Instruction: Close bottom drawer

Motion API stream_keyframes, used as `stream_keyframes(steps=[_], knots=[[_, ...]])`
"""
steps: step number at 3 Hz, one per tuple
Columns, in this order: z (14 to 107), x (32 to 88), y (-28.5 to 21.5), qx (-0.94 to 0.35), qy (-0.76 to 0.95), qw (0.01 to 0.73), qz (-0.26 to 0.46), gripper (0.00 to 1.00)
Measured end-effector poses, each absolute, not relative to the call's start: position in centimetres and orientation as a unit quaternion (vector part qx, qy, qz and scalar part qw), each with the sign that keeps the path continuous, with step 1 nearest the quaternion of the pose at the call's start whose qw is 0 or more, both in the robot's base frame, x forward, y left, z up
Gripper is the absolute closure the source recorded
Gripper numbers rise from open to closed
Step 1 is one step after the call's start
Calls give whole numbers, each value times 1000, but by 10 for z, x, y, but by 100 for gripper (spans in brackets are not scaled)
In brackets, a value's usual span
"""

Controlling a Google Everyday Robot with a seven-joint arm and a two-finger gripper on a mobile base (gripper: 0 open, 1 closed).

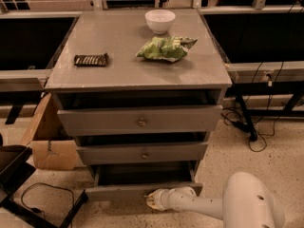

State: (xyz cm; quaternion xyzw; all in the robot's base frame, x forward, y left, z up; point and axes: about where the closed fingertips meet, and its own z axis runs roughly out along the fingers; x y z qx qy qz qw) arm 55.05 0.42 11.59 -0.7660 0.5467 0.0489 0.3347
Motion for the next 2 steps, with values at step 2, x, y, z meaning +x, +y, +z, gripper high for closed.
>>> stream_keyframes(steps=[2], knots=[[124,557,7,-765,546,339,46,73]])
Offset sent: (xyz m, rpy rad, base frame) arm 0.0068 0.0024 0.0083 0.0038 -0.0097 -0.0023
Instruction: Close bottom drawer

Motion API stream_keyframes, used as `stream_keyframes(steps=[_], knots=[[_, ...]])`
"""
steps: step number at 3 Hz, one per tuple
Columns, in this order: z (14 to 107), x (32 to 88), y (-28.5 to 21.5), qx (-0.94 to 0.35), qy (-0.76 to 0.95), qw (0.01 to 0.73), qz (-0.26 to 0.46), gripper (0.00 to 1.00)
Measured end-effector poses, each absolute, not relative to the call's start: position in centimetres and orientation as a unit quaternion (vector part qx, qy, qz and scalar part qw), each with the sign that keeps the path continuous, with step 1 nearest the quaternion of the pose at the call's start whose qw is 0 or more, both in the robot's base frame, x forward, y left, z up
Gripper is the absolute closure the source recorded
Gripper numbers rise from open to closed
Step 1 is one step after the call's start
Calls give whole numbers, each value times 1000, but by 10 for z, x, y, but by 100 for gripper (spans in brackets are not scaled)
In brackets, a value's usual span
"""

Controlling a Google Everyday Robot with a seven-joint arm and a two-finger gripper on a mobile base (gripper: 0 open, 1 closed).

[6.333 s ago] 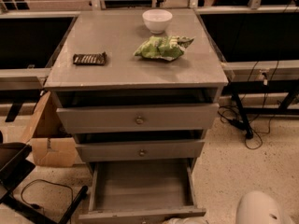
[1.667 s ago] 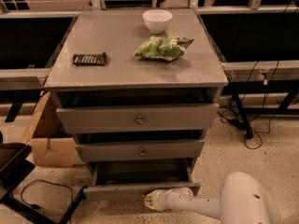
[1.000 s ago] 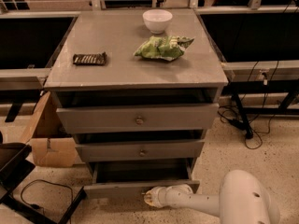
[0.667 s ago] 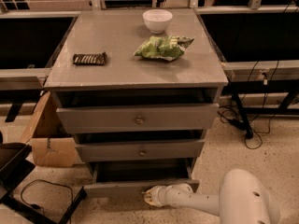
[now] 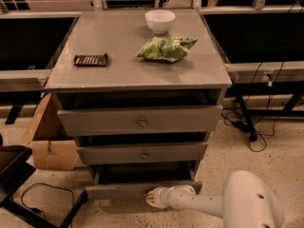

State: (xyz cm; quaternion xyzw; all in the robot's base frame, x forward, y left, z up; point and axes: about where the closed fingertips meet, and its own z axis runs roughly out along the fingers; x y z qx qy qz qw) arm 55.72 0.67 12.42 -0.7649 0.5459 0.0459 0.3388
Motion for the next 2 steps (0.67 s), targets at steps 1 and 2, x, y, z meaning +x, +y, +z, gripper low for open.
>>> stream_keyframes(steps=[1,2], knots=[[124,557,7,-765,546,339,46,50],[124,557,7,-765,546,339,46,19]])
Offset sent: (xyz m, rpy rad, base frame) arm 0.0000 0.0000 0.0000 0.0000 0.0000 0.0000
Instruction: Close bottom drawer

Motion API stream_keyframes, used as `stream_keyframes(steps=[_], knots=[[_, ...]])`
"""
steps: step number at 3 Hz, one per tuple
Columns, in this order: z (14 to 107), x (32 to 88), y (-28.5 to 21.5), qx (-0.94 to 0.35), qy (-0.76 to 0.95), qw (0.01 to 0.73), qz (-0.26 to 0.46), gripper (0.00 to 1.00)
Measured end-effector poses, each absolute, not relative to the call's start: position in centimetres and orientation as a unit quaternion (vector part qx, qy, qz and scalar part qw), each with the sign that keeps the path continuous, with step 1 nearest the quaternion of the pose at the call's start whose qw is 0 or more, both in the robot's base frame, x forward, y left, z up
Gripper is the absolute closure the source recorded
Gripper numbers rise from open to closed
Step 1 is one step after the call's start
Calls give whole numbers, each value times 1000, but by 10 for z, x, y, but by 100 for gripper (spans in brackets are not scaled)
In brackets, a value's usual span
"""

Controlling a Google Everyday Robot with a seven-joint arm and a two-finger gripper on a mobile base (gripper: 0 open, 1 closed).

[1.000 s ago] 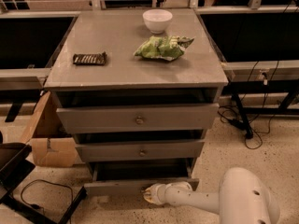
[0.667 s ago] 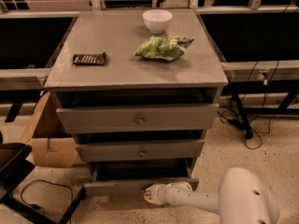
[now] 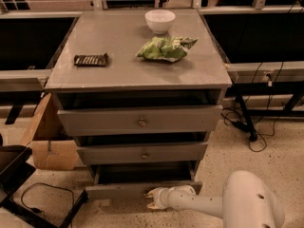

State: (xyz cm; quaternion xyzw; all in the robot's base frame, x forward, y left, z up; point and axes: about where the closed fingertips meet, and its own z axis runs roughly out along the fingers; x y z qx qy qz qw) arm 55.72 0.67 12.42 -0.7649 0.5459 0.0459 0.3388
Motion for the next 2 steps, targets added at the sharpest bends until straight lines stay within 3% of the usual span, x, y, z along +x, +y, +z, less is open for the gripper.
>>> stream_keyframes(steps=[1,2], knots=[[124,557,7,-765,546,339,46,0],[124,557,7,-765,546,339,46,0]])
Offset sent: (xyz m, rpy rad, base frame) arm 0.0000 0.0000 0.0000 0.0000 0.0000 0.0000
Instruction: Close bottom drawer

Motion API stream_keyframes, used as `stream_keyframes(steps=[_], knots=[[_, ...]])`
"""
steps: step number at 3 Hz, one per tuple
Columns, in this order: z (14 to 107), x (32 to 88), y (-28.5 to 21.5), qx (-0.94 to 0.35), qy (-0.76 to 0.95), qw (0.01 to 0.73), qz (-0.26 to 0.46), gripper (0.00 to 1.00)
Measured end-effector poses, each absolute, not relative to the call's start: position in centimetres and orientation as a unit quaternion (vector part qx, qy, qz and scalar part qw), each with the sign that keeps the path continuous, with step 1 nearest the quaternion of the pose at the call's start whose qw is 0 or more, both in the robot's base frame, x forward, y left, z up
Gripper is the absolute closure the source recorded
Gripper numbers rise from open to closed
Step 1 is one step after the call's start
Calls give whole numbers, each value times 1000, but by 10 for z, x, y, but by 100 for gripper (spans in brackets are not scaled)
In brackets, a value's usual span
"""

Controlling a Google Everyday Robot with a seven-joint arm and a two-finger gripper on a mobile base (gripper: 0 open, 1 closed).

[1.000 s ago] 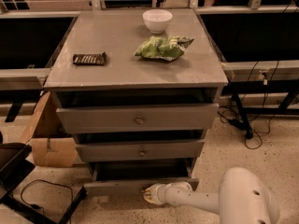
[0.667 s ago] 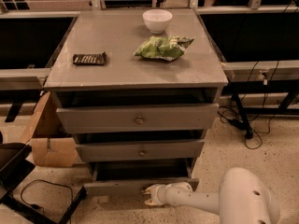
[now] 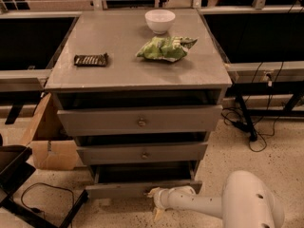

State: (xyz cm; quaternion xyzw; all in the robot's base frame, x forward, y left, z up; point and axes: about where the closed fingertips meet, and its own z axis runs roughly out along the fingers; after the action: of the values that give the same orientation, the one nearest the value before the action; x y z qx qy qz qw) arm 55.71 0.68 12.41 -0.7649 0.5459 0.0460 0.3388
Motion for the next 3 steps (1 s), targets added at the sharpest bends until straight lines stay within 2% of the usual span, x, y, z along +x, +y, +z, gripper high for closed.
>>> stream_keyframes(steps=[1,3], knots=[[124,557,7,-765,546,339,46,16],[116,552,16,-770,542,334,54,63]])
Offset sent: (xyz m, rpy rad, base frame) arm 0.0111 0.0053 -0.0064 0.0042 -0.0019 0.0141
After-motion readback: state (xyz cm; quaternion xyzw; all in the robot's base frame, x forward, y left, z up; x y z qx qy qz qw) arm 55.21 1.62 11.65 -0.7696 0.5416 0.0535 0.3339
